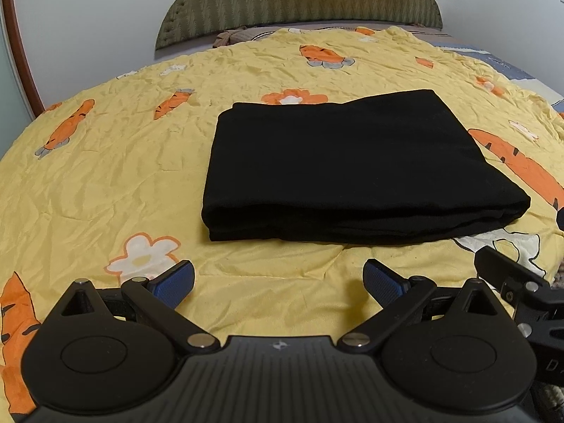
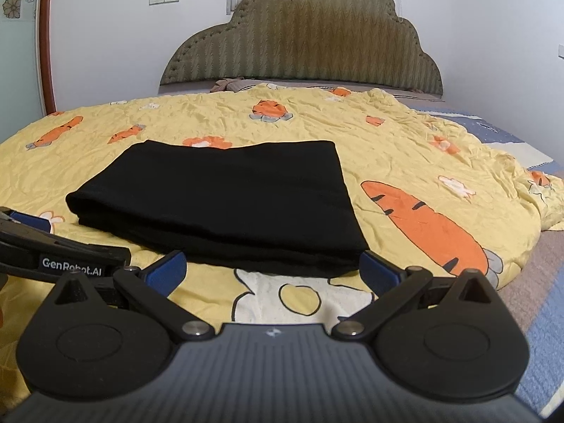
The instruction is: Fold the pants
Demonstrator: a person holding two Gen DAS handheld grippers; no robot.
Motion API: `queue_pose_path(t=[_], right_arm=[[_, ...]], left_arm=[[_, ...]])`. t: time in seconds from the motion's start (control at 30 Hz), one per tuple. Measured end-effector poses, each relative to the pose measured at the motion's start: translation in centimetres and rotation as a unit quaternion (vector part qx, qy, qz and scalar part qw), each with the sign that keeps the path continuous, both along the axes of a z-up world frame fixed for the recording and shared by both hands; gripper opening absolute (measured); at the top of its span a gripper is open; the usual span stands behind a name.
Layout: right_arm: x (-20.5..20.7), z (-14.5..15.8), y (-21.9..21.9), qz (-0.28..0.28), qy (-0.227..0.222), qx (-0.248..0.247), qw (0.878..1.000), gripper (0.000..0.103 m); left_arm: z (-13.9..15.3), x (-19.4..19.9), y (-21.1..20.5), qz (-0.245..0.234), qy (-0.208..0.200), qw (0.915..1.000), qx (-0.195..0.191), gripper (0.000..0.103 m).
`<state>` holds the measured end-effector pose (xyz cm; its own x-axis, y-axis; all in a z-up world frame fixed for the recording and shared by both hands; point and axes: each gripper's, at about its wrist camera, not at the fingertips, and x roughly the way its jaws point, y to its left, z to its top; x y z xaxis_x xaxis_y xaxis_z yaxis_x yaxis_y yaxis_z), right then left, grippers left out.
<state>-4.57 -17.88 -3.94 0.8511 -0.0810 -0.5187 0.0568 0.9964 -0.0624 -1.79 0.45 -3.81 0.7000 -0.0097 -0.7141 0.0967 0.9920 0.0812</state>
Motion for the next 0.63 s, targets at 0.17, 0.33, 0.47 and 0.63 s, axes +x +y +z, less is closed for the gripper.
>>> queue_pose_path(t=[0.17, 0.33, 0.47, 0.63], right_arm=[[-0.3, -0.1, 0.2, 0.005, 0.001, -0.003, 1.000, 0.103], [-0.8, -0.1, -0.1, 0.001, 0.002, -0.002, 1.000, 0.103], [-1.1, -0.1, -0.3, -0.001, 0.003, 0.002, 1.000, 0.103], [-1.2, -0.2, -0.3, -0.001, 0.004, 0.005, 1.000, 0.103]], left_arm=[[0.0, -0.5, -0.2, -0.004, -0.002, 1.0000, 0.003, 0.102], [0.1, -1.0, -0.8, -0.011, -0.007, 0.9999, 0.009, 0.102], [0.2, -1.4, -1.2, -0.016, -0.013, 0.9997, 0.015, 0.102], [0.2, -1.4, -1.2, -0.016, -0.014, 0.9996, 0.019, 0.102]])
